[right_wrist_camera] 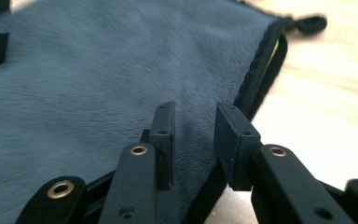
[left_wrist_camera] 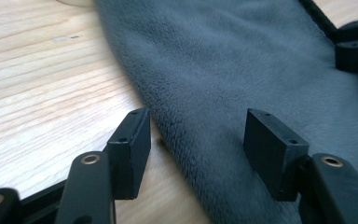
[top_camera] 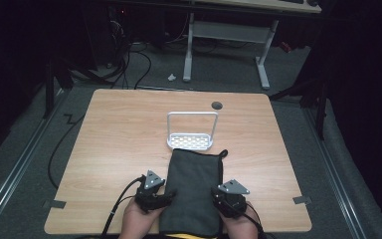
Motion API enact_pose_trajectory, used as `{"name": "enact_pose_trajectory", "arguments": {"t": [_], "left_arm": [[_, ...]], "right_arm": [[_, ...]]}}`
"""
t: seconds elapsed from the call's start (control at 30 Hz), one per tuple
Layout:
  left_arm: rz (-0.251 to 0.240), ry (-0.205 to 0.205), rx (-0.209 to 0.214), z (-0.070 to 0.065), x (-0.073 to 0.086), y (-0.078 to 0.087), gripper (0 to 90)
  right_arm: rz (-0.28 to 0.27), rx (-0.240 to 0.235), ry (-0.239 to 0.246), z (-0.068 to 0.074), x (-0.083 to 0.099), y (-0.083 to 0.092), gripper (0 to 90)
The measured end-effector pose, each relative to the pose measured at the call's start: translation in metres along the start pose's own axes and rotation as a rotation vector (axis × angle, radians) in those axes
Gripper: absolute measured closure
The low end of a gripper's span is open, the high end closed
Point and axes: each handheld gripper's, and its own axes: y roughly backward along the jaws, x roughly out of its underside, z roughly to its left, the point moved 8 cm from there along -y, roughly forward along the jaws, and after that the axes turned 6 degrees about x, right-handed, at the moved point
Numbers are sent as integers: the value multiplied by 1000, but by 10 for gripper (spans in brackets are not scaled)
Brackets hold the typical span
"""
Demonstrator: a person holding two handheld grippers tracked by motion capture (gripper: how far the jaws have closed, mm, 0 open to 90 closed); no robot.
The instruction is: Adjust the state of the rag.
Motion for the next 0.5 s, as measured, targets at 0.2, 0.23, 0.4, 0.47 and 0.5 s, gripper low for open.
{"name": "enact_pose_trajectory", "arguments": {"t": [0.2,0.23,0.4,0.47,0.5], "left_arm": [[26,-69,-25,-17,11,7,413],[30,-77,-23,-21,15,9,411],[6,-56,5,-25,14,13,402],[-1,-47,3,-19,7,9,401],[-1,-46,-3,-14,2,5,402]], "right_arm": [[24,-8,17,-2,8,1,680],[24,-11,20,-2,10,4,674],[6,-26,22,0,13,16,623],[0,-22,20,0,8,13,607],[1,-20,11,0,6,11,605]]}}
